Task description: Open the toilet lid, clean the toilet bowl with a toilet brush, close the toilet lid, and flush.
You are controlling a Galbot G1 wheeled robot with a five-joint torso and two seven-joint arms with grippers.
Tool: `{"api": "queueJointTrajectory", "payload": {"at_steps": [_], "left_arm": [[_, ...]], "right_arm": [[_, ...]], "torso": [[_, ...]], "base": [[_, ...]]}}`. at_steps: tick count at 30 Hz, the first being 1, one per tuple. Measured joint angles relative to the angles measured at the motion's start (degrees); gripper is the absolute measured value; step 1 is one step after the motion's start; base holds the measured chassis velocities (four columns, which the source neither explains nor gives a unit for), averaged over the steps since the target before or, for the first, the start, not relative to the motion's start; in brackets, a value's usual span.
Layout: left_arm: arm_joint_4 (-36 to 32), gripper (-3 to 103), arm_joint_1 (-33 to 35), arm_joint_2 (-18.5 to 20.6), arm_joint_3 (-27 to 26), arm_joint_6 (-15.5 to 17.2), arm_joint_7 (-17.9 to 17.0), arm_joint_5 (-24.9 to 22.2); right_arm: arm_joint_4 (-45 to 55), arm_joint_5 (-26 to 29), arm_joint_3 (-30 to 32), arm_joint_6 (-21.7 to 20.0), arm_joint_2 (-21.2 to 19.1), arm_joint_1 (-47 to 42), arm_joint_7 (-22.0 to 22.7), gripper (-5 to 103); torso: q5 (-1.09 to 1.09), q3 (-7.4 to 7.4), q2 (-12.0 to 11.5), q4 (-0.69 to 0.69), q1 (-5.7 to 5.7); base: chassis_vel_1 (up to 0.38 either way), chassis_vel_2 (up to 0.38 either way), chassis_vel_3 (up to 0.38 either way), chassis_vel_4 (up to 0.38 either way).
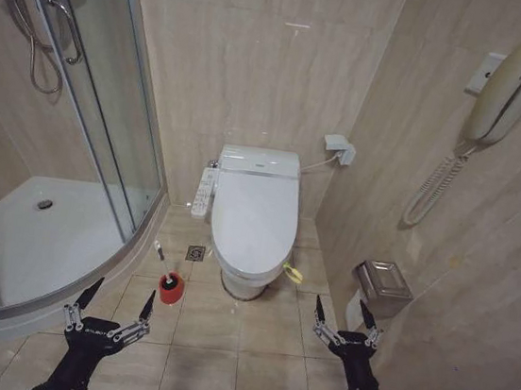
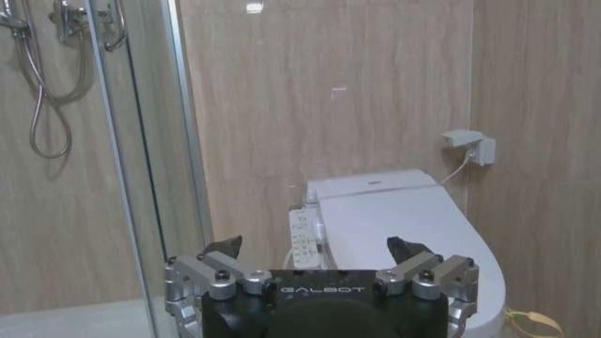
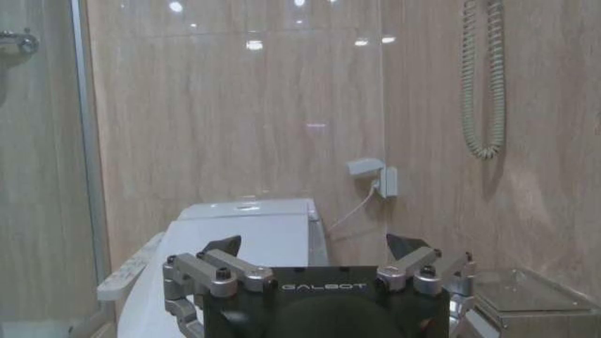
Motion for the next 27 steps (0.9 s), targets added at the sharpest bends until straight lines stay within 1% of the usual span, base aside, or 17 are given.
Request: {"api": "queueJointTrajectory", "payload": {"at_steps": [12,17,27], "left_arm": [[0.00,100,0.00,0.00,0.00,0.00,0.00,0.00],[0.00,100,0.00,0.00,0.00,0.00,0.00,0.00],[0.00,100,0.00,0.00,0.00,0.00,0.00,0.00]], "right_arm": [[-0.46,-0.22,-0.13,0.42,0.18,-0.02,-0.40,100],[-0.47,-0.58,0.18,-0.37,0.18,-0.39,-1.28,100],[-0.92,0.15,0.17,-0.66,-0.13,0.73,0.24,100]], "torso": [[0.00,0.00,0.00,0.00,0.00],[0.00,0.00,0.00,0.00,0.00],[0.01,-0.01,0.00,0.00,-0.03]], "base": [[0.000,0.000,0.000,0.000],[0.000,0.000,0.000,0.000],[-0.031,0.027,0.032,-0.029]]}}
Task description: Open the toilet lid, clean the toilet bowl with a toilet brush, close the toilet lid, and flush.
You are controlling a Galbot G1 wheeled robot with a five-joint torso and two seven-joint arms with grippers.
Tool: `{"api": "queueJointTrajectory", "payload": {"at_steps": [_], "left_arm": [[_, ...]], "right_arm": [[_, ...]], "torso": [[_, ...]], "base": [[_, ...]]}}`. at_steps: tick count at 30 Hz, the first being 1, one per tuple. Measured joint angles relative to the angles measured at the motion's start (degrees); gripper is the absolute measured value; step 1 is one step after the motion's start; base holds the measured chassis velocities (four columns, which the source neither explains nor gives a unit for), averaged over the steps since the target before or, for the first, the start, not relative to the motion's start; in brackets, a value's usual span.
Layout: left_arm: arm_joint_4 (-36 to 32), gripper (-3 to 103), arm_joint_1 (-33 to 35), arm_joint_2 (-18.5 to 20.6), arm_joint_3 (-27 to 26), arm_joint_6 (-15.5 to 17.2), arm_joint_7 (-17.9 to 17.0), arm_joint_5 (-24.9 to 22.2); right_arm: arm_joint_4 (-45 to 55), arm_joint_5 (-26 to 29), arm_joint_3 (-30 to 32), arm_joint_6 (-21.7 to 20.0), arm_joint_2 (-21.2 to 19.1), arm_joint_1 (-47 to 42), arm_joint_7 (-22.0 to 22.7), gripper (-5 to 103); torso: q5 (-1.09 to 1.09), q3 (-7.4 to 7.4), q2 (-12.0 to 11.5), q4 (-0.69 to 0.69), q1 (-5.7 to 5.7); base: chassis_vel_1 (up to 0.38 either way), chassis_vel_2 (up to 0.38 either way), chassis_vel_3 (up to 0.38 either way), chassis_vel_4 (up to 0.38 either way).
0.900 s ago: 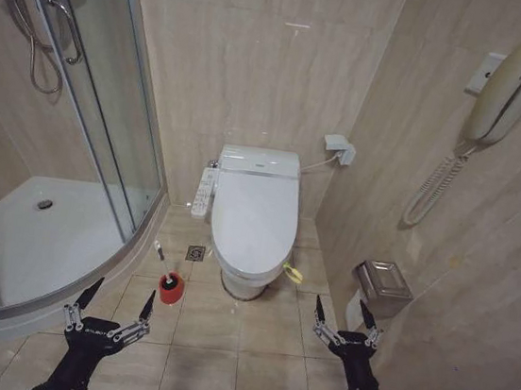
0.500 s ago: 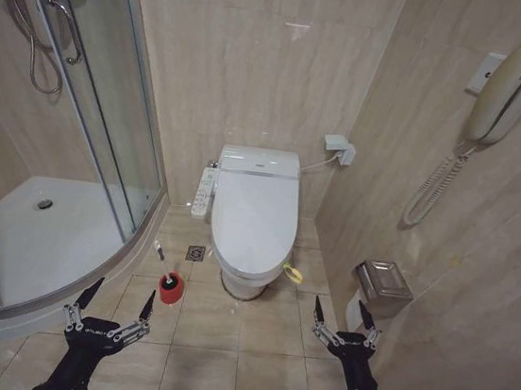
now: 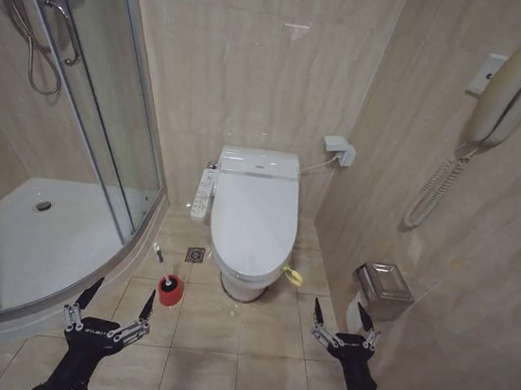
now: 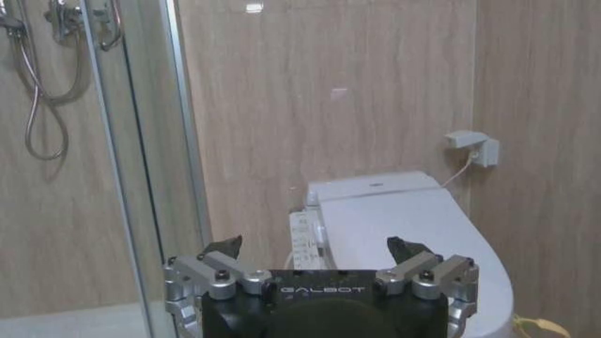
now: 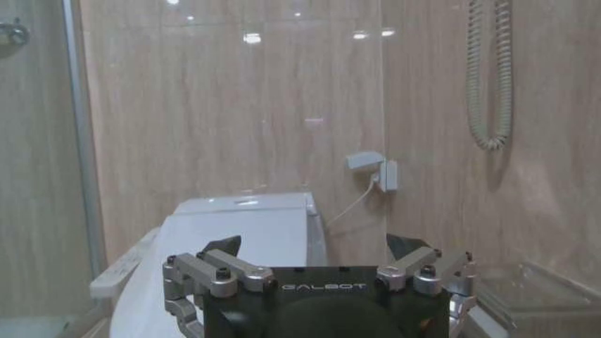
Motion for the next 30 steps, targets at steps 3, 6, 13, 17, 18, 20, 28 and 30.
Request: {"api": "queueJointTrajectory", "payload": {"at_steps": [3,6,13,17,18,20,28,30], "left_arm": [[0.00,100,0.00,0.00,0.00,0.00,0.00,0.00],[0.00,100,0.00,0.00,0.00,0.00,0.00,0.00],[0.00,100,-0.01,0.00,0.00,0.00,0.00,0.00],[0.00,100,0.00,0.00,0.00,0.00,0.00,0.00],[0.00,100,0.00,0.00,0.00,0.00,0.00,0.00],[0.00,100,0.00,0.00,0.00,0.00,0.00,0.00],[0.00,100,-0.01,0.00,0.01,0.00,0.00,0.00],[0.00,100,-0.01,0.00,0.00,0.00,0.00,0.00]], "right_arm": [[-0.03,-0.02,0.06,0.06,-0.03,0.45,0.57,100],[-0.51,-0.02,0.37,1.20,-0.07,1.33,1.15,100],[-1.26,-0.04,0.79,2.16,-0.24,2.08,1.22,100],[-1.75,0.37,0.78,2.60,-0.22,2.64,1.48,100],[-1.75,0.37,0.78,2.60,-0.22,2.64,1.48,100],[-1.89,0.49,0.74,2.57,-0.22,2.92,1.70,100],[-2.63,0.28,0.64,2.58,0.18,4.22,2.39,100],[-2.79,-0.13,0.62,2.85,0.23,4.39,2.62,100]], "torso": [[0.01,0.00,0.00,0.00,0.01],[0.00,0.02,-0.02,0.01,0.07],[0.00,0.01,-0.02,-0.01,0.03],[0.00,-0.01,0.01,0.00,-0.03],[0.00,-0.01,0.01,0.00,-0.03],[-0.01,-0.01,0.01,0.00,-0.02],[-0.01,0.02,-0.01,-0.01,0.06],[0.00,0.03,-0.03,0.00,0.09]], "base": [[-0.148,0.155,0.149,-0.144],[-0.173,0.118,0.136,-0.137],[-0.043,0.028,0.032,-0.035],[0.043,-0.024,-0.031,0.041],[0.000,0.000,0.000,0.000],[-0.021,0.012,0.008,-0.029],[-0.120,0.121,0.116,-0.123],[-0.102,0.099,0.137,-0.126]]}}
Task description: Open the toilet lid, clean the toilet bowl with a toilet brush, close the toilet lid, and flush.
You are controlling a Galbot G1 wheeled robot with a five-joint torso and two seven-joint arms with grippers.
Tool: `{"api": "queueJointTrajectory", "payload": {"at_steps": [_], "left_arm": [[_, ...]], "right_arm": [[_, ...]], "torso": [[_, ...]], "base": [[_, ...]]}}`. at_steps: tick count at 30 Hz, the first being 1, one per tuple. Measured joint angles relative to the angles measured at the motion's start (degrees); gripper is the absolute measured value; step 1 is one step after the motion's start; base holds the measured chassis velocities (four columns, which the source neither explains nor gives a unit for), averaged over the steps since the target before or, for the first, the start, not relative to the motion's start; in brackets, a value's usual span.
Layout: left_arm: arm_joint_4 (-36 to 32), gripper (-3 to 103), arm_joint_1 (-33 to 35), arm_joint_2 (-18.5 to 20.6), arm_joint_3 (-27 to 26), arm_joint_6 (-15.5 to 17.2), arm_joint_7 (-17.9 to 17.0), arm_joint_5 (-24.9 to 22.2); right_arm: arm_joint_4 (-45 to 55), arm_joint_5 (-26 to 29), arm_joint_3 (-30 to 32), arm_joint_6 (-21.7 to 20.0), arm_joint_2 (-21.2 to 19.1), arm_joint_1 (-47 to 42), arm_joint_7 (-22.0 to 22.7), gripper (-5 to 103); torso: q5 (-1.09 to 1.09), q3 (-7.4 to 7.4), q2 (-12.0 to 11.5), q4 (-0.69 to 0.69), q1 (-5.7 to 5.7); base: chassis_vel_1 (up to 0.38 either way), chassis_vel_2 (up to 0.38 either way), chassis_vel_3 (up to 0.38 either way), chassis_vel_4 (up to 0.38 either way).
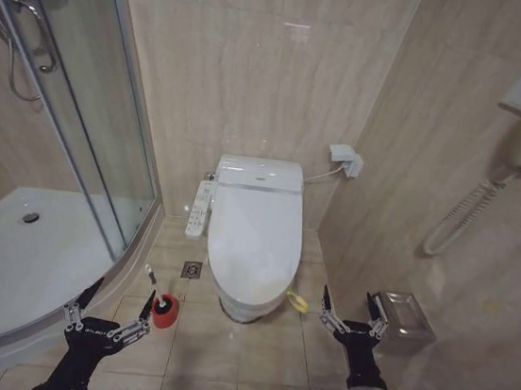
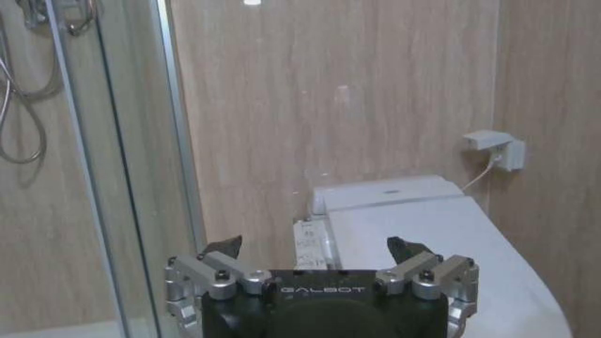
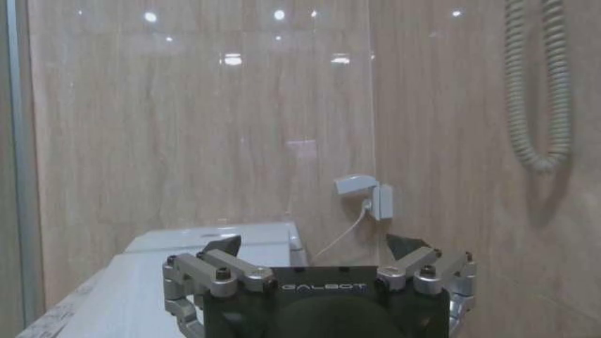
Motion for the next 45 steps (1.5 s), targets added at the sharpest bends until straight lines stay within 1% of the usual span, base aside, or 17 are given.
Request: {"api": "queueJointTrajectory", "payload": {"at_steps": [16,24,32,39,42,45], "left_arm": [[0.00,100,0.00,0.00,0.00,0.00,0.00,0.00],[0.00,100,0.00,0.00,0.00,0.00,0.00,0.00],[0.00,100,0.00,0.00,0.00,0.00,0.00,0.00],[0.00,100,0.00,0.00,0.00,0.00,0.00,0.00],[0.00,100,0.00,0.00,0.00,0.00,0.00,0.00],[0.00,100,0.00,0.00,0.00,0.00,0.00,0.00]], "right_arm": [[0.76,-1.75,-0.09,0.00,0.30,0.47,1.43,100],[0.76,-1.01,0.00,-0.22,0.20,-0.02,1.38,100],[0.99,-0.82,0.02,-0.18,-0.29,-0.01,3.10,100],[0.50,-3.20,0.27,-0.29,-0.95,0.14,3.04,100],[-0.11,-5.67,-0.01,-1.09,-1.44,0.42,3.02,100],[-1.30,-7.01,-0.62,-1.46,-1.81,1.13,3.04,100]], "torso": [[-0.01,-0.03,0.02,-0.01,-0.08],[-0.01,-0.03,0.02,0.00,-0.07],[0.00,-0.03,0.02,0.00,-0.07],[-0.01,-0.01,0.01,-0.01,-0.02],[-0.01,-0.03,0.02,-0.01,-0.08],[0.00,-0.04,0.03,-0.01,-0.09]], "base": [[-0.010,0.012,0.002,-0.009],[0.000,0.000,0.000,0.000],[-0.066,0.062,0.065,-0.066],[-0.067,0.060,0.066,-0.064],[0.029,-0.020,-0.022,0.034],[0.000,0.000,0.000,0.000]]}}
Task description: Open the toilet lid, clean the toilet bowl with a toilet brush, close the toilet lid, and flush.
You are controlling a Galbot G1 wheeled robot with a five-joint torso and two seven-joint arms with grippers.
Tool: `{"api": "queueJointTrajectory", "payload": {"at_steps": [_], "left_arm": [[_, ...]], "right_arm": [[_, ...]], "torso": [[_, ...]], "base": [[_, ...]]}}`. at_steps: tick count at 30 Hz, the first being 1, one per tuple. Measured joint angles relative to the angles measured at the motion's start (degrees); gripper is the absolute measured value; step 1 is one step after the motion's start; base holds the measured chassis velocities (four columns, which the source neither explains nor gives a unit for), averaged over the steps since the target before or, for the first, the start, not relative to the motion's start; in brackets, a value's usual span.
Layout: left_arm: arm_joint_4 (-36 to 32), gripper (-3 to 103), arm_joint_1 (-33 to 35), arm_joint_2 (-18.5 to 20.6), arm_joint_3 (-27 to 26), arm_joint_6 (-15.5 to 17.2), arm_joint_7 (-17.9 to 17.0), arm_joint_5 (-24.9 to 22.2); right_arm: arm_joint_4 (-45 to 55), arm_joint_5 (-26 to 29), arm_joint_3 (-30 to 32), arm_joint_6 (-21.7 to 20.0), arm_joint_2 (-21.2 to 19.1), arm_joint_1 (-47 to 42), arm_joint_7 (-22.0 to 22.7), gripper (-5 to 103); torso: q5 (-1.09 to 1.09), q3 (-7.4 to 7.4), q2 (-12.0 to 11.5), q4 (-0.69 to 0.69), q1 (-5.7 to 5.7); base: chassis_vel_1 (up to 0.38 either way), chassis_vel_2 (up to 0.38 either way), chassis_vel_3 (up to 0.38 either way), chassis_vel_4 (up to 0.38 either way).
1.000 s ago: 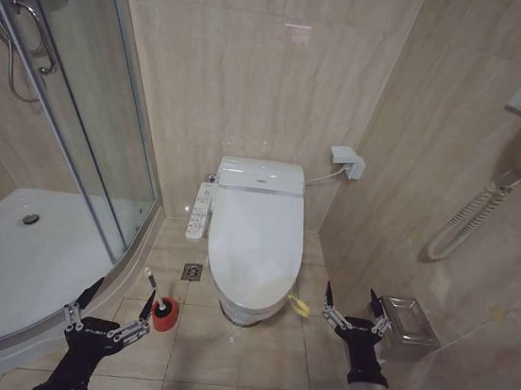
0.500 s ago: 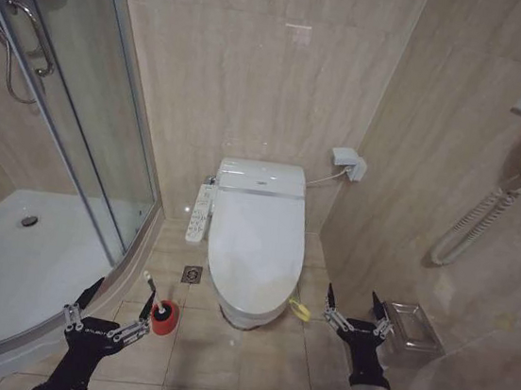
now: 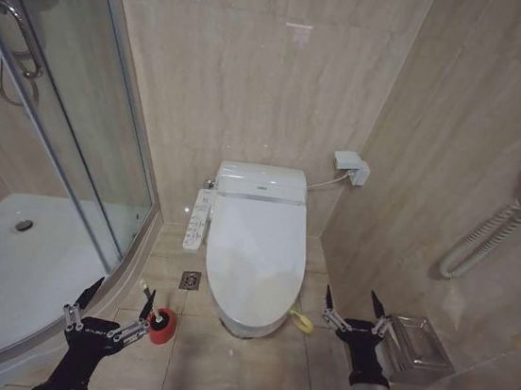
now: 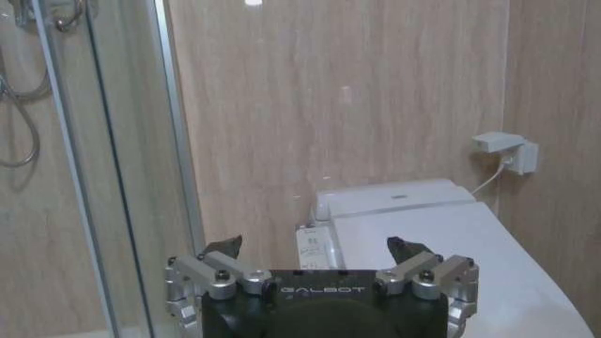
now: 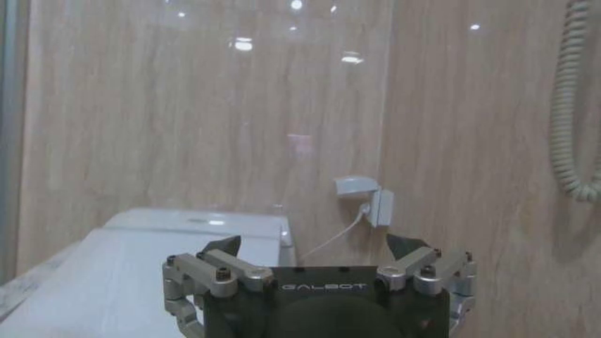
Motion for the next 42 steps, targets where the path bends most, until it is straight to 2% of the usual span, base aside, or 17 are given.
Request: {"api": "queueJointTrajectory", "payload": {"at_steps": [6,20,25,35,42], "left_arm": [[0.00,100,0.00,0.00,0.00,0.00,0.00,0.00],[0.00,100,0.00,0.00,0.00,0.00,0.00,0.00],[0.00,100,0.00,0.00,0.00,0.00,0.00,0.00],[0.00,100,0.00,0.00,0.00,0.00,0.00,0.00],[0.00,100,0.00,0.00,0.00,0.00,0.00,0.00]], "right_arm": [[-4.80,-1.58,-1.43,0.23,-0.69,2.70,-0.16,100],[-22.61,-0.66,-2.74,1.80,-4.42,11.69,-0.09,100],[-25.51,-0.50,-2.93,1.79,-5.57,13.19,-0.13,100],[-32.09,-0.37,-3.88,0.90,-12.24,15.99,-1.45,100],[-32.67,-0.35,-4.48,1.60,-14.27,14.98,-2.73,100]], "torso": [[-0.01,0.01,0.00,0.00,0.02],[0.00,0.01,-0.01,0.00,0.03],[0.00,0.01,-0.01,0.00,0.03],[0.00,0.01,-0.01,0.00,0.03],[0.00,0.01,-0.01,0.00,0.03]], "base": [[0.000,0.000,0.000,0.000],[0.000,0.000,0.000,0.000],[0.000,0.000,0.000,0.000],[0.000,0.000,0.000,0.000],[0.000,0.000,0.000,0.000]]}}
